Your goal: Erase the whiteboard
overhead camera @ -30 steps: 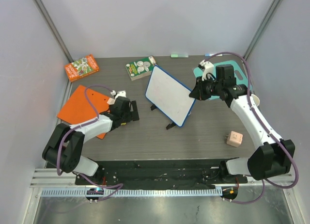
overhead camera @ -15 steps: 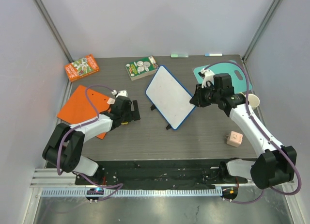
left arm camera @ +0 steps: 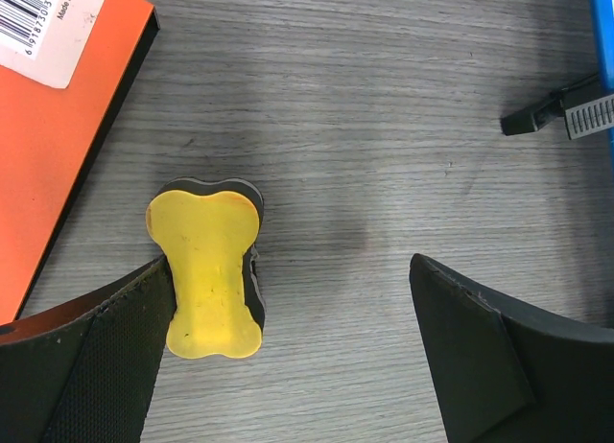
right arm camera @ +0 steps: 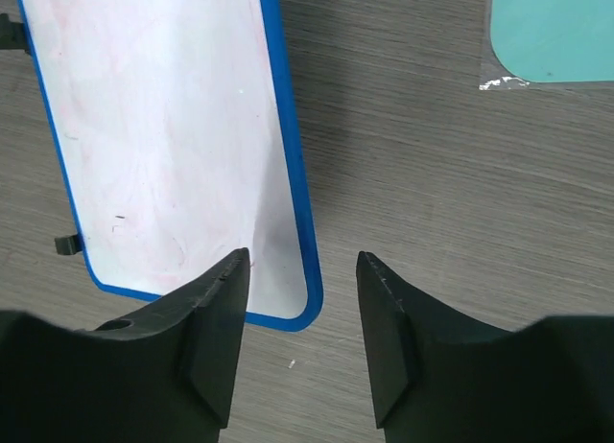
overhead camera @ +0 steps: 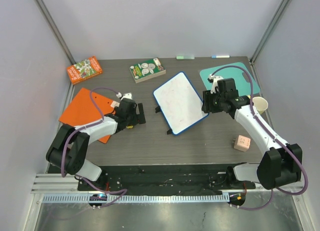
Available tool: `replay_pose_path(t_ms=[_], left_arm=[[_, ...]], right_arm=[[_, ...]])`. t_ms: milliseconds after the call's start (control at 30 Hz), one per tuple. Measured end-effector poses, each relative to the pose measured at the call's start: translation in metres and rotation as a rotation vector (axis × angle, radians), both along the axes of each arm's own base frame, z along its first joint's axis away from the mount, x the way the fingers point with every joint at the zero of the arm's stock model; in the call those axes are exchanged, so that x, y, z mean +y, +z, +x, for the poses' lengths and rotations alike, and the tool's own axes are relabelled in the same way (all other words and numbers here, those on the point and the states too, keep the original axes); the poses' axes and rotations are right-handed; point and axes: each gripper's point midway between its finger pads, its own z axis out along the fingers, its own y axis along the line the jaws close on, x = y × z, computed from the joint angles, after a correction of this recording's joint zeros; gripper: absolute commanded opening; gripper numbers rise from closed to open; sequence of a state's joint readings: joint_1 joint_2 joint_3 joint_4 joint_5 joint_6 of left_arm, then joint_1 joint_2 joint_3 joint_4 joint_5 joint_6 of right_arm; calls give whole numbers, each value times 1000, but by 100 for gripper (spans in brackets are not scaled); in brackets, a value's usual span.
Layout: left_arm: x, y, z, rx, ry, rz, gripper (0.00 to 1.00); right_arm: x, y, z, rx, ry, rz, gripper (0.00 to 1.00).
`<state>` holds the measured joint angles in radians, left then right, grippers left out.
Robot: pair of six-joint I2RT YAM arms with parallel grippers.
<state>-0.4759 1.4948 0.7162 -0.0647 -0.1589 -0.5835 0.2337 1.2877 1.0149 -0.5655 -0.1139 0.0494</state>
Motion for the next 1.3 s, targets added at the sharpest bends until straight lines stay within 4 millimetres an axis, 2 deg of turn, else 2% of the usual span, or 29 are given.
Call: replay_pose_path(t_ms=[233, 300, 400, 500, 533, 633, 667, 700, 733, 867, 933, 1033, 1167, 1300], left_arm=[[0, 0, 0, 1, 5, -4, 100], [-1, 0, 0, 3, 4, -8, 100], [-4, 1, -1, 5, -4, -22, 100], [-6, 1, -1, 5, -8, -28, 100], [-5, 1, -1, 6, -7, -28, 100], [-4, 1, -1, 9, -1, -19, 100], [-3, 1, 0, 11, 2, -14, 100], [-3, 0, 0, 14, 4, -11, 100], [-3, 0, 2, 17, 8, -6, 100], [-3, 0, 5, 34, 24, 3, 100], [-1, 1, 5, 47, 35, 13, 100], [6, 3, 7, 62, 60, 43, 100], [16, 3, 7, 79, 89, 65, 100], [25, 3, 4, 99, 108, 74, 100]], right_arm=[[-12, 1, 2, -14, -56, -45, 61], [-18, 7, 1, -33, -80, -61, 62], [-22, 26, -1, -89, -109, -53, 63], [-20, 60, -6, -186, -115, 1, 50], [-16, 74, -7, -221, -109, 29, 38], [4, 108, -9, -310, -55, 124, 17], [14, 115, -9, -325, -26, 154, 12], [23, 117, -10, -328, 0, 176, 2], [37, 116, -11, -323, 36, 195, 1], [98, 91, -22, -233, 189, 218, 1], [131, 66, -31, -162, 270, 207, 1], [166, 28, -45, -61, 345, 170, 1], [191, -23, -60, 46, 392, 87, 1], [199, -52, -65, 72, 381, 4, 1]])
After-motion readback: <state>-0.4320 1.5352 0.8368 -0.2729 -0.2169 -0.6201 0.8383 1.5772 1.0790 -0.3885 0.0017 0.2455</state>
